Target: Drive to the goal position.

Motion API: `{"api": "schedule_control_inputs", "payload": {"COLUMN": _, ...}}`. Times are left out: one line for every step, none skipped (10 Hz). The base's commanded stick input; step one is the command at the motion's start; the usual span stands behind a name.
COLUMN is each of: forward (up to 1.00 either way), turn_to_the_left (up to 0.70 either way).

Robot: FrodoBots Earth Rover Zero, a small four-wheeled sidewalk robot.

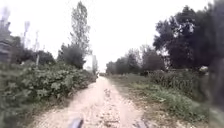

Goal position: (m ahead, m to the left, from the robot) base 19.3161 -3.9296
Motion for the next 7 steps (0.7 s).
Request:
{"api": "schedule_control_inputs", "payload": {"forward": 0.70, "turn_to_the_left": 0.00}}
{"api": "schedule_control_inputs", "payload": {"forward": 0.70, "turn_to_the_left": 0.00}}
{"api": "schedule_control_inputs", "payload": {"forward": 0.70, "turn_to_the_left": 0.00}}
{"api": "schedule_control_inputs", "payload": {"forward": 0.70, "turn_to_the_left": 0.00}}
{"api": "schedule_control_inputs", "payload": {"forward": 0.70, "turn_to_the_left": 0.00}}
{"api": "schedule_control_inputs", "payload": {"forward": 0.70, "turn_to_the_left": 0.00}}
{"api": "schedule_control_inputs", "payload": {"forward": 0.70, "turn_to_the_left": 0.00}}
